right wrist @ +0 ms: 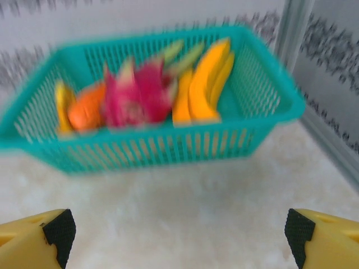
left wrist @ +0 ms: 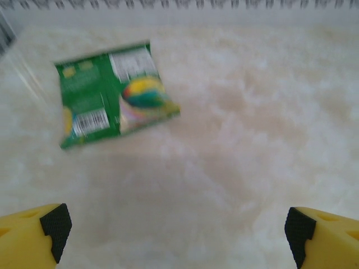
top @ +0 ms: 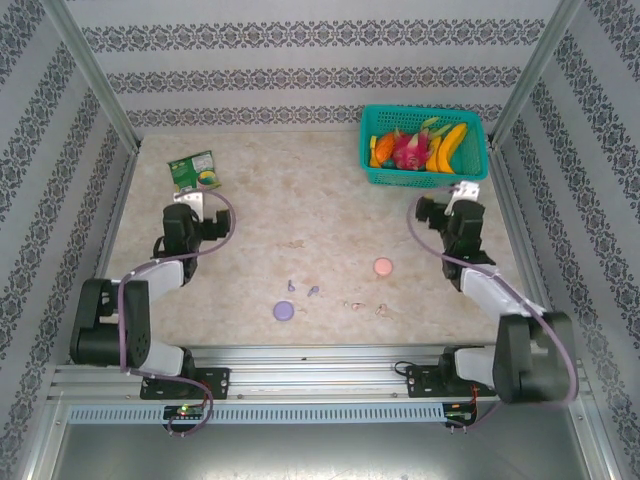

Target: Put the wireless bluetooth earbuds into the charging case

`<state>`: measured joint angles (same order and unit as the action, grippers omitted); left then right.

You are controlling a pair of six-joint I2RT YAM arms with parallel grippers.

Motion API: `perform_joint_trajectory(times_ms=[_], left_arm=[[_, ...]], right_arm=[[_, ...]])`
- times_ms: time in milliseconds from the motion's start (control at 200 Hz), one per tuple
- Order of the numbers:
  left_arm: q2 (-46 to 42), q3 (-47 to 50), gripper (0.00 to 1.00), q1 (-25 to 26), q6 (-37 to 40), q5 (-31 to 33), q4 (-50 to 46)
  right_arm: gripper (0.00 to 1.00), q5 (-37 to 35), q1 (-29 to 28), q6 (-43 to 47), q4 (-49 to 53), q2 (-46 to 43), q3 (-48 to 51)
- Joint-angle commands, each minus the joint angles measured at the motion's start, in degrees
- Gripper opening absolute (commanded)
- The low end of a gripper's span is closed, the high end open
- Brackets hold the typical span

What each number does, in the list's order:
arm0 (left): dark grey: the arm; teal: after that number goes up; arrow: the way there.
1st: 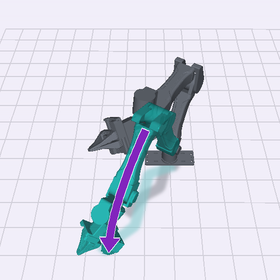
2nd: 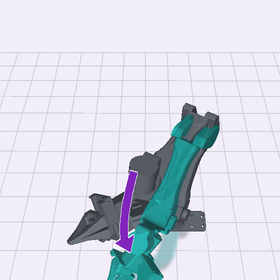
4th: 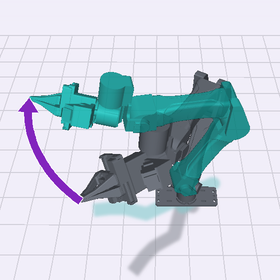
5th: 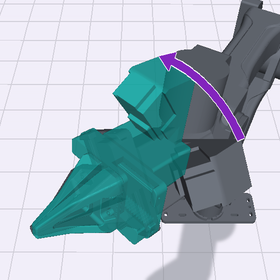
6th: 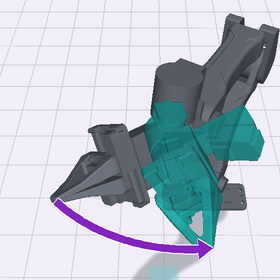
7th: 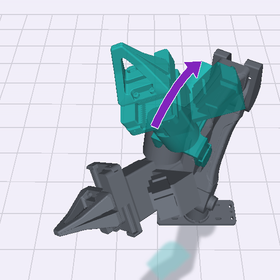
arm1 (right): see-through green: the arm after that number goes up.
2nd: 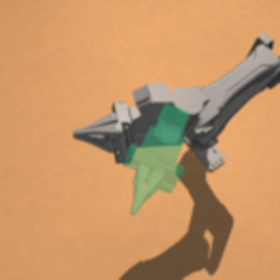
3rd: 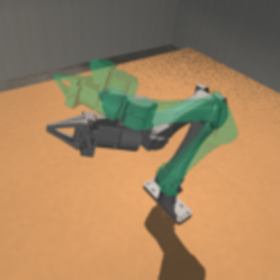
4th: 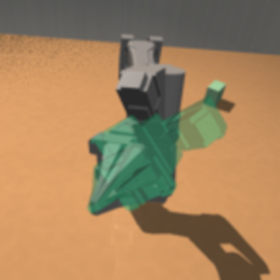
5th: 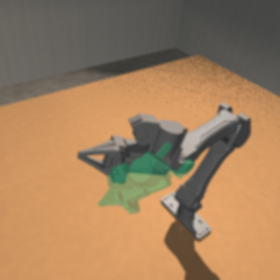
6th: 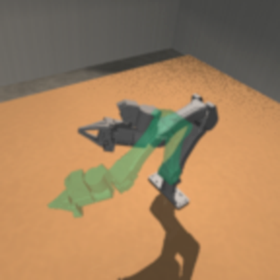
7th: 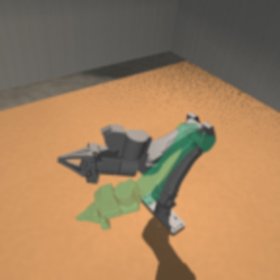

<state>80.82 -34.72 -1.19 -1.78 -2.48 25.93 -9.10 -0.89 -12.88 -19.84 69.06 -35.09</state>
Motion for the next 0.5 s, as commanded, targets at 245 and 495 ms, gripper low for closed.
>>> perform_joint_trajectory(times_ms=[245,495], left_arm=[[-5.14,-21.05,1.00,1.14,-29.35,-8.76,-51.19],[-5.43,-20.16,1.00,14.06,-36.34,-12.46,-61.08]], right_arm=[[0.97,15.64,-3.38,-24.89,34.12,-8.77,-9.03],[0.87,6.50,-31.56,-35.80,46.57,-6.54,-11.05]])
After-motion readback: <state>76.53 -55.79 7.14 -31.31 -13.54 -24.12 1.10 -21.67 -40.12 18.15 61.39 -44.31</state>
